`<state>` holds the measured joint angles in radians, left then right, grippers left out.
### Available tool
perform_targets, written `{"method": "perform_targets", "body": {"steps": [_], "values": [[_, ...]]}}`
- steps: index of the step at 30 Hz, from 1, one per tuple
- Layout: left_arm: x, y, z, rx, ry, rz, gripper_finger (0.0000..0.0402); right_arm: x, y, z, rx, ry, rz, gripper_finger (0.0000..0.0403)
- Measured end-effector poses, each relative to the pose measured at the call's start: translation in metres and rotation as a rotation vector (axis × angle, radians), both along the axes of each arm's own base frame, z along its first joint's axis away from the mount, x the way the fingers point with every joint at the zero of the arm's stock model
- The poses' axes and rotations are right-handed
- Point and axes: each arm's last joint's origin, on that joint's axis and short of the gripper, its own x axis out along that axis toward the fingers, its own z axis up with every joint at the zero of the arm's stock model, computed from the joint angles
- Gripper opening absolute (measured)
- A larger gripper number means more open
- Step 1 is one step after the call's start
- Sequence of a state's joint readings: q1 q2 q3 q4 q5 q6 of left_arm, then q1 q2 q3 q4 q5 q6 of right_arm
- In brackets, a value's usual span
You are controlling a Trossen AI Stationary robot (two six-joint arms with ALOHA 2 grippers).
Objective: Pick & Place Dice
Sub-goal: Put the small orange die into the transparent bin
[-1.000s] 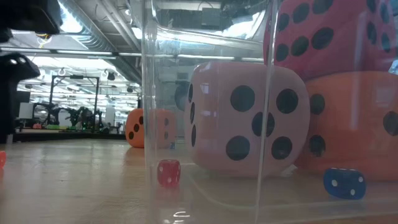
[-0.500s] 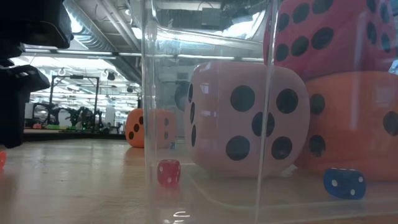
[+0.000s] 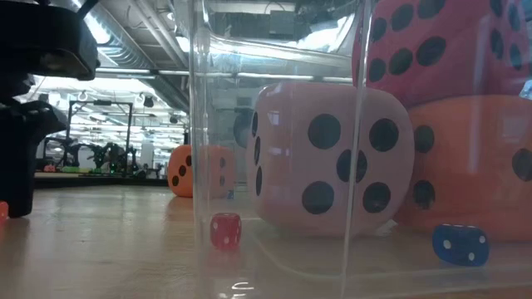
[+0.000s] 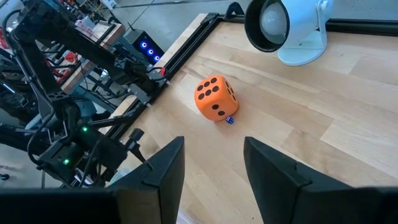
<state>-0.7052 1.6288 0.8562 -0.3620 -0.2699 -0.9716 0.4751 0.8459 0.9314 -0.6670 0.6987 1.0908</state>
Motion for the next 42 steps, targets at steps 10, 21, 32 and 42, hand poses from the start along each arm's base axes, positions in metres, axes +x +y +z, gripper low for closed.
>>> {"method": "perform_targets", "body": {"steps": [10, 21, 32, 42], "values": [[0.002, -0.001, -0.0086, 0.025, 0.012, 0.013, 0.0223, 0.0, 0.0, 0.0, -0.001, 0.0, 0.0, 0.0164], [0.0018, -0.001, -0.0094, 0.022, 0.019, 0.007, 0.0135, -0.0001, -0.0005, 0.0002, -0.011, -0.004, -0.014, 0.0164], [0.0021, -0.0014, -0.0096, 0.022, 0.021, -0.013, 0.0039, -0.0001, -0.0006, 0.0002, -0.015, -0.003, -0.013, 0.0164], [0.0019, -0.0014, -0.01, 0.018, 0.026, -0.007, 0.0011, -0.0001, -0.0005, 0.0002, -0.015, -0.003, -0.013, 0.0164]]}}
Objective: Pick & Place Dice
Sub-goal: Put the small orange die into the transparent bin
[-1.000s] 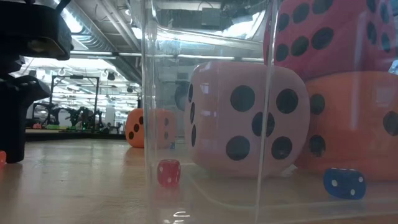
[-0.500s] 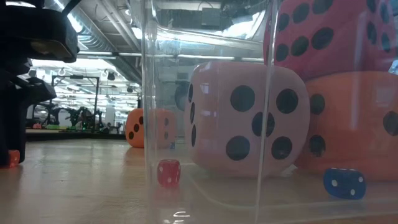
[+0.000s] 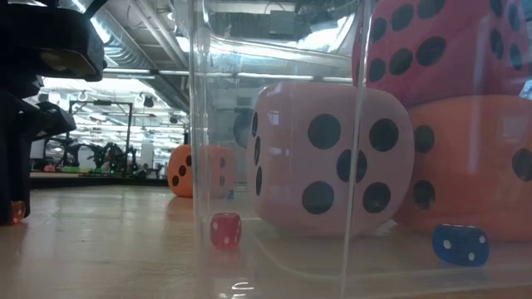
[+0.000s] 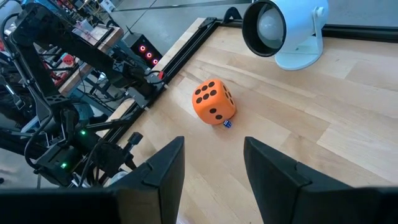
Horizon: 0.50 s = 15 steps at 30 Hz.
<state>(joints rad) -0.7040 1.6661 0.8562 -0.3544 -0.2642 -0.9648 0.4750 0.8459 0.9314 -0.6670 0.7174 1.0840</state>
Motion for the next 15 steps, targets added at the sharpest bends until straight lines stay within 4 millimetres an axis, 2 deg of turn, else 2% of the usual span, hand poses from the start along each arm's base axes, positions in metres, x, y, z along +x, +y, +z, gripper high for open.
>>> {"method": "perform_targets", "body": {"steps": [5, 9, 15], "values": [[0.0, -0.001, 0.002, -0.02, -0.008, 0.011, 0.0011, 0.0, 0.0, 0.0, -0.001, 0.0, 0.0, 0.0164], [0.003, 0.0, 0.013, -0.068, -0.085, 0.034, 0.001, 0.0, 0.0, 0.0, -0.007, 0.002, 0.003, 0.0164], [0.012, 0.012, 0.054, -0.087, -0.341, 0.103, 0.001, 0.0, 0.0, 0.0, -0.007, 0.002, 0.003, 0.0164]]}}
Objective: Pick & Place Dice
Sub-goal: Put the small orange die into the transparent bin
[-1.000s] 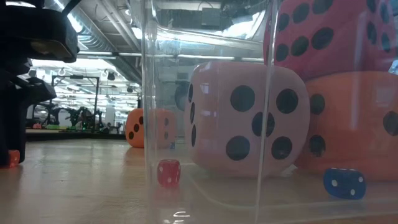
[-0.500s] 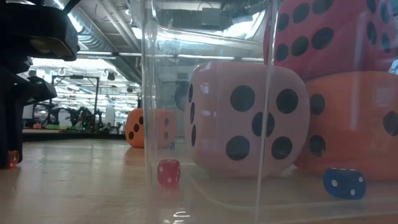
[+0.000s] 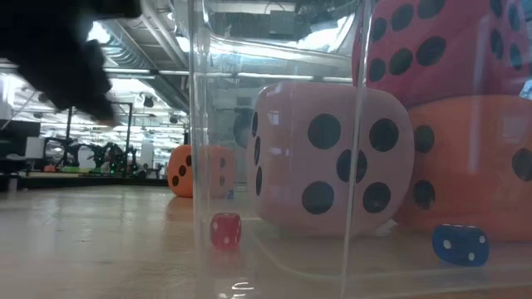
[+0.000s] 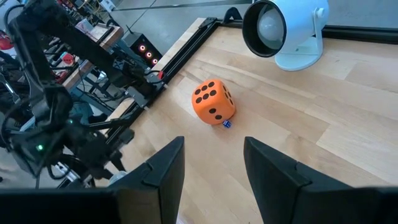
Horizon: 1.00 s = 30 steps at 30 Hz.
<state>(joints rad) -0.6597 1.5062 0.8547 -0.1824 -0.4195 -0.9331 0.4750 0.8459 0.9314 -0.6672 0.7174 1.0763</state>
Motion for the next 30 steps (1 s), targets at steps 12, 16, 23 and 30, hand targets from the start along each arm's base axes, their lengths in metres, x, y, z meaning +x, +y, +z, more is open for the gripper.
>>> {"method": "perform_targets", "body": {"steps": [12, 16, 23, 30], "values": [[-0.013, 0.032, 0.072, 0.02, -0.31, 0.033, 0.001, 0.0, 0.0, 0.0, -0.006, 0.002, 0.003, 0.0164], [-0.011, 0.042, 0.095, 0.006, -0.454, -0.011, 0.001, 0.0, 0.0, 0.0, -0.009, 0.003, 0.005, 0.0164], [-0.003, 0.055, 0.105, -0.028, -0.522, -0.076, 0.001, 0.0, 0.0, 0.0, -0.01, 0.004, 0.005, 0.0164], [0.01, 0.059, 0.112, -0.026, -0.479, -0.131, 0.001, 0.0, 0.0, 0.0, -0.01, 0.003, 0.005, 0.0164]]}}
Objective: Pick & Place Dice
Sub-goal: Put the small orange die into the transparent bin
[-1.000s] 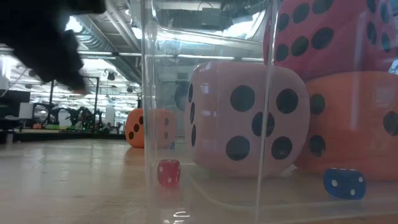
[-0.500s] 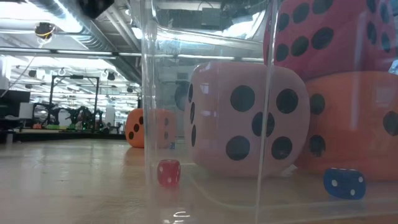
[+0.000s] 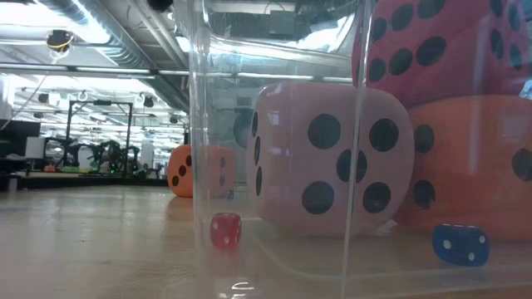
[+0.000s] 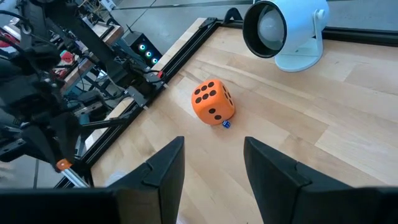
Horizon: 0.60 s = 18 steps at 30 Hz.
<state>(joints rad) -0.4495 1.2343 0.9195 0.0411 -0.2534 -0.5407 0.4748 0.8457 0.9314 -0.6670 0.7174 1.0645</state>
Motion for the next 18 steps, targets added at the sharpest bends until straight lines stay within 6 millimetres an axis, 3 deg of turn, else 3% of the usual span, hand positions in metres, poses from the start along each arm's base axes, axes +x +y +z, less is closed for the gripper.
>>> {"method": "perform_targets", "body": {"steps": [10, 18], "values": [[0.042, -0.005, 0.013, 0.144, 0.221, -0.139, 0.001, 0.0, 0.0, 0.0, -0.006, -0.001, -0.006, 0.0164], [0.089, -0.014, -0.008, 0.187, 0.282, -0.278, 0.001, 0.0, 0.0, 0.0, -0.005, -0.002, -0.006, 0.0164]]}}
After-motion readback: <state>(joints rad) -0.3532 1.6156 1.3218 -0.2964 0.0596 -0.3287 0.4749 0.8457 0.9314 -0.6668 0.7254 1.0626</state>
